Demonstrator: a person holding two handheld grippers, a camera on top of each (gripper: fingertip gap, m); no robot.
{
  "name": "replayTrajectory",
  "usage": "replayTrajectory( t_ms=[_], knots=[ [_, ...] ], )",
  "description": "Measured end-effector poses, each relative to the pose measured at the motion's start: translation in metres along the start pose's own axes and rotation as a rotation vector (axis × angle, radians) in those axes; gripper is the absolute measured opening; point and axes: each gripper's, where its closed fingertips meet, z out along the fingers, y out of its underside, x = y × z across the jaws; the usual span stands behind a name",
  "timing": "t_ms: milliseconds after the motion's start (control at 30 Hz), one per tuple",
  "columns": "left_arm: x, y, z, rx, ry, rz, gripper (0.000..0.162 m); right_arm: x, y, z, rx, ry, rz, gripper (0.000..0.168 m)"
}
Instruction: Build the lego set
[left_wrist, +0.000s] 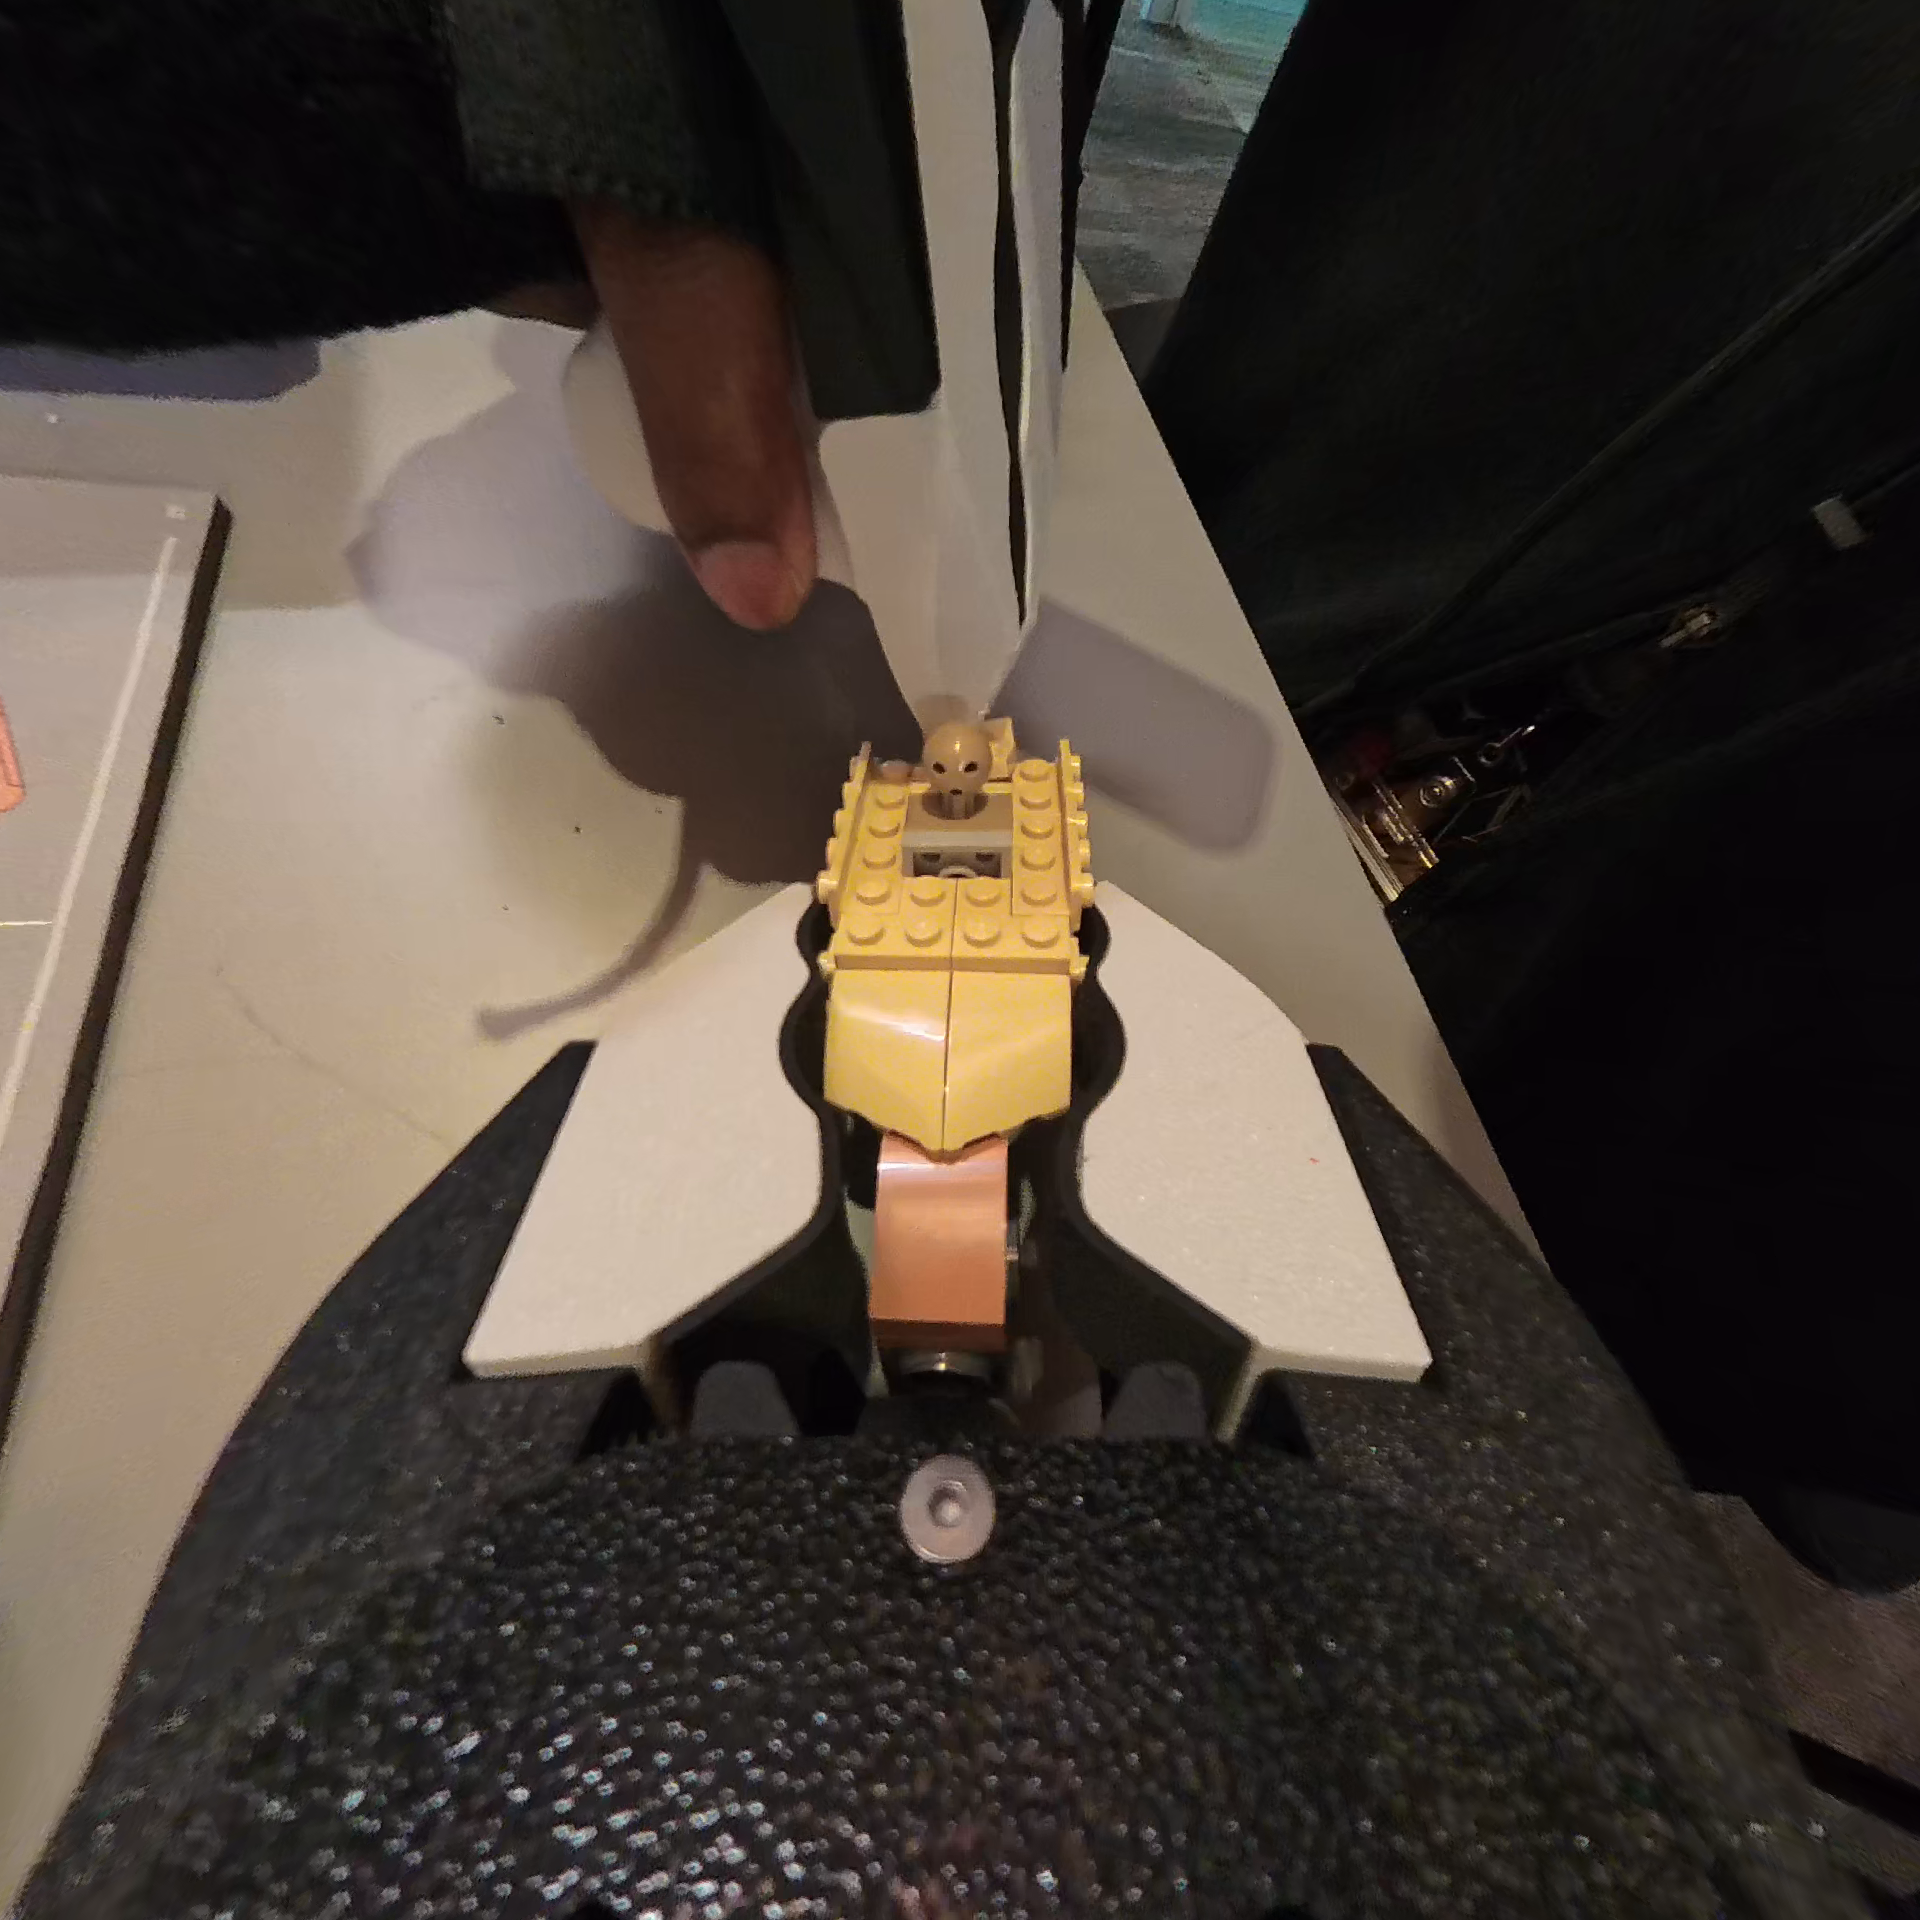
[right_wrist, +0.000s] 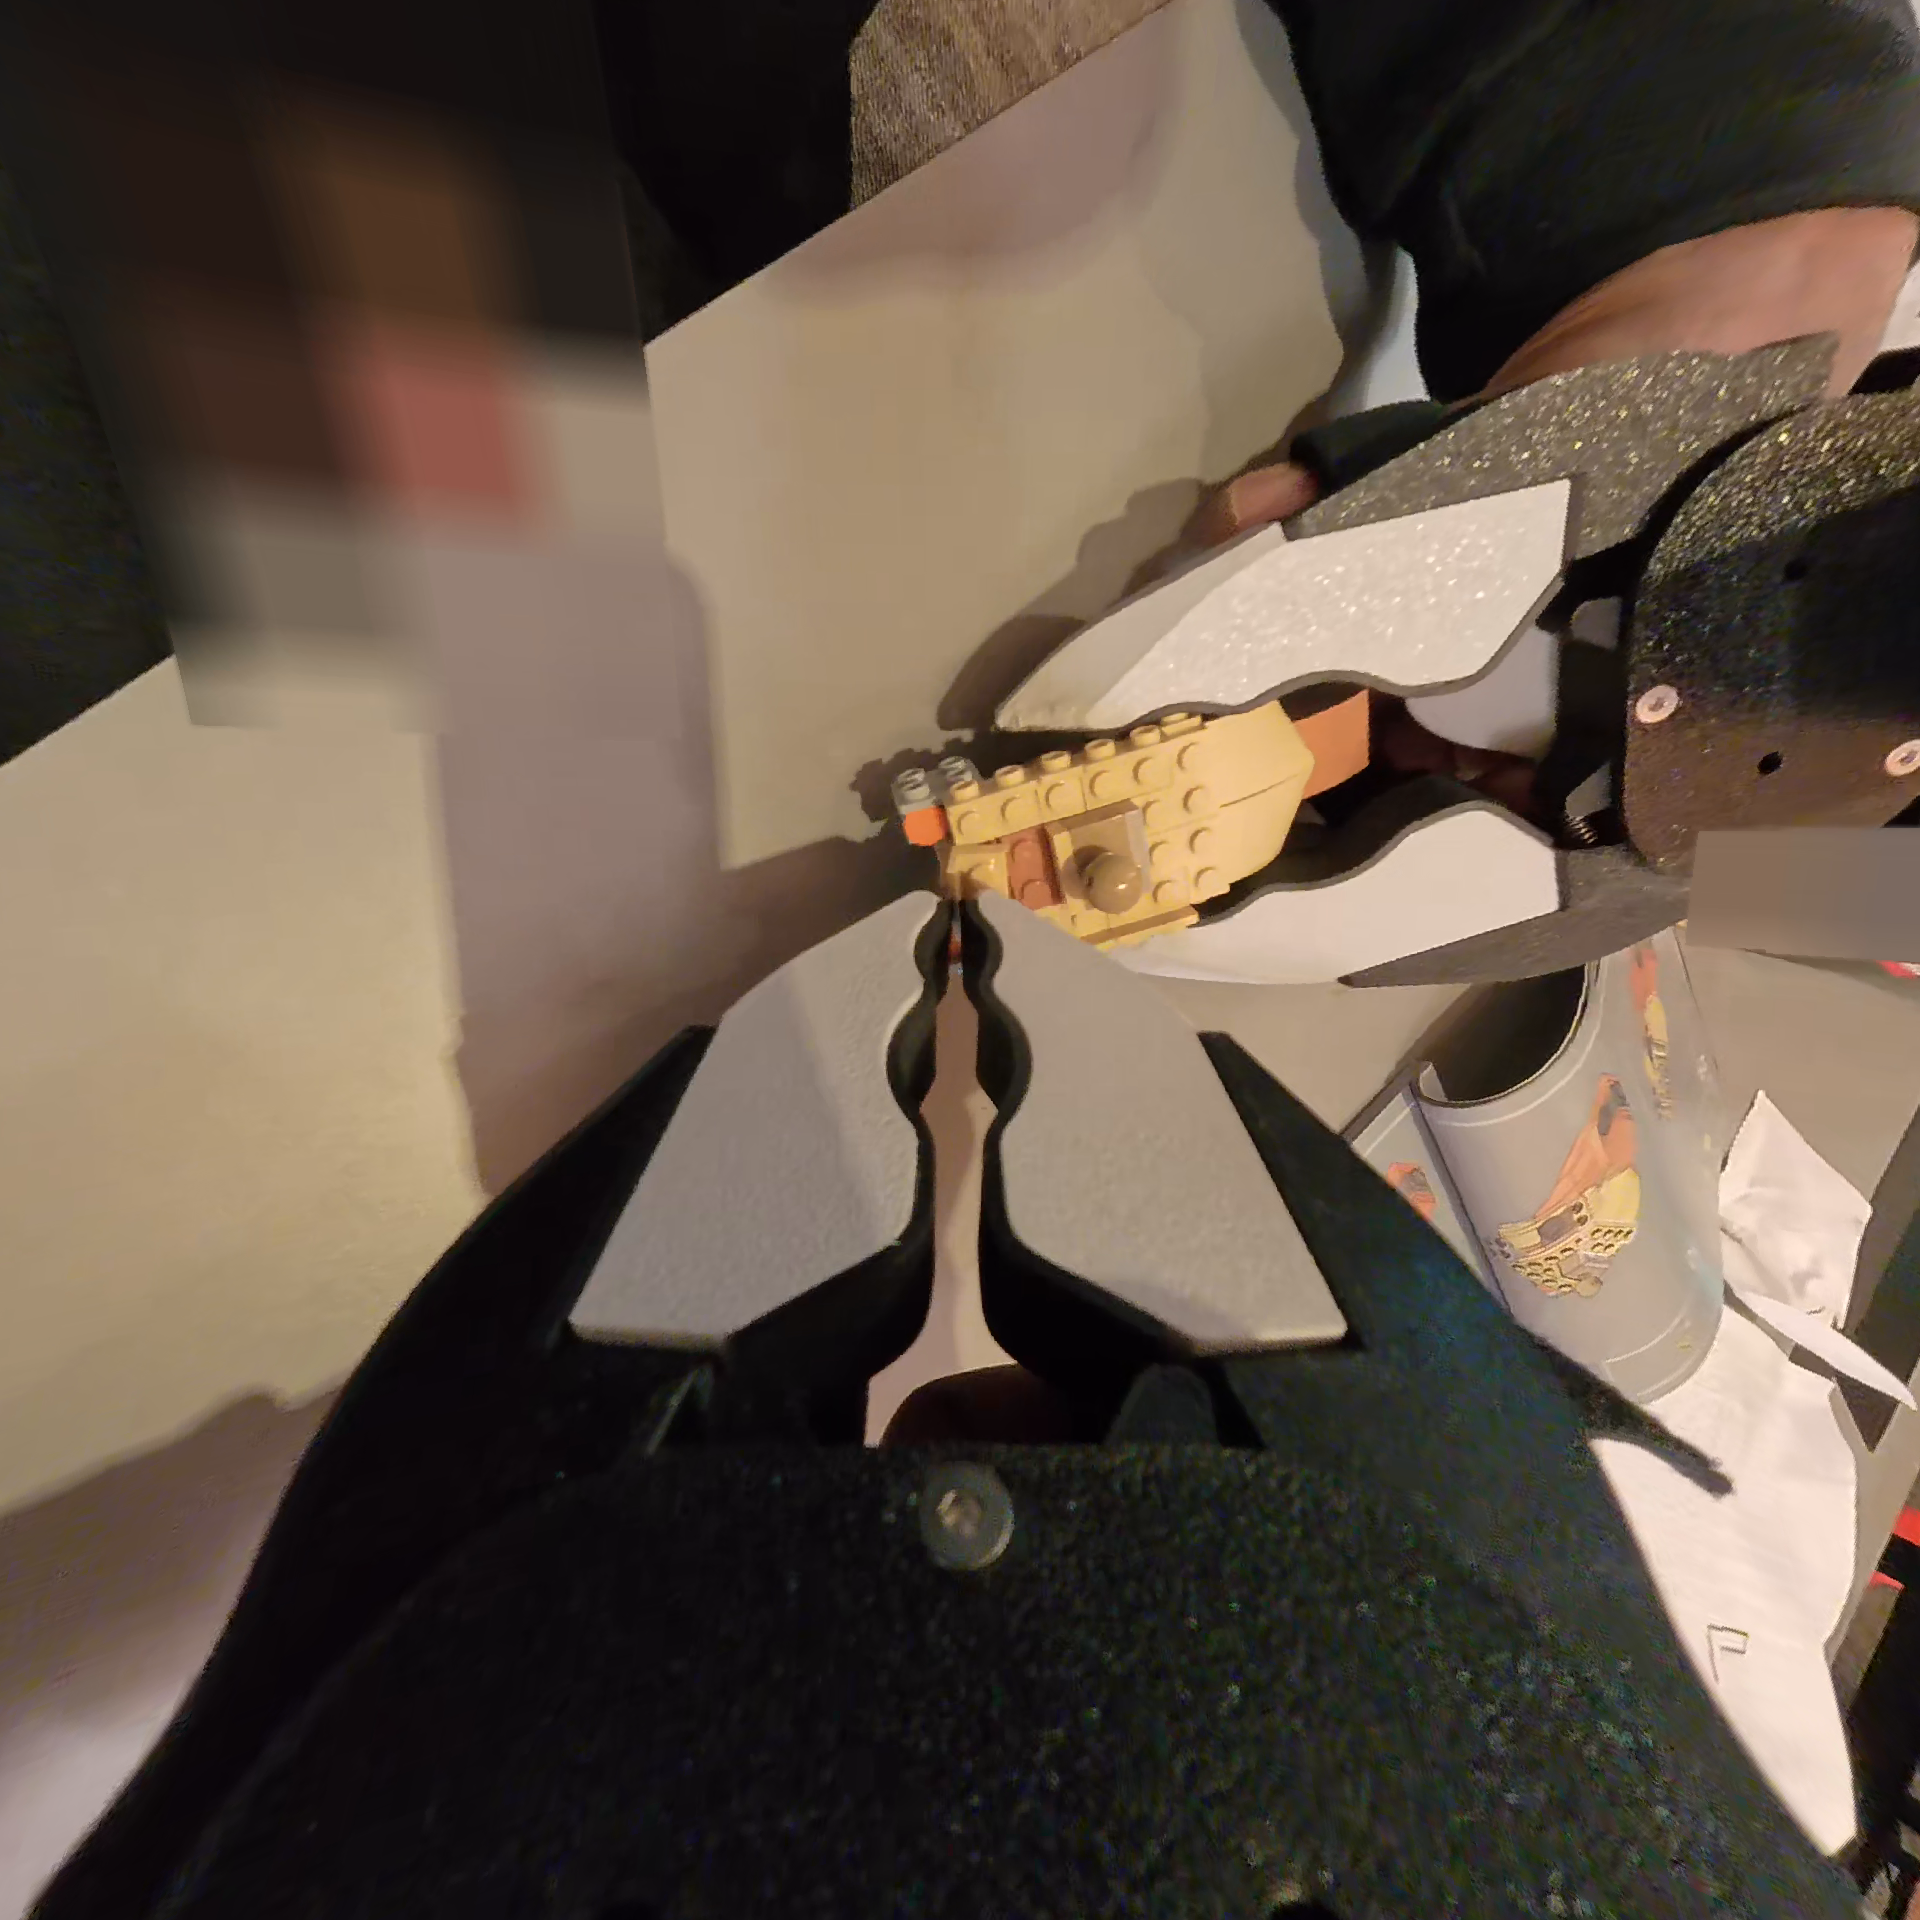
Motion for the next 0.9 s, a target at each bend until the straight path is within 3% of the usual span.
replayTrajectory(
  t_ms=[900],
  knots=[
    [-0.0086, 0.0051, 0.0014, -0.033, -0.056, -0.028, 0.05, 0.0016, 0.001, 0.0058, -0.001, -0.008, 0.01, 0.001]
  ],
)
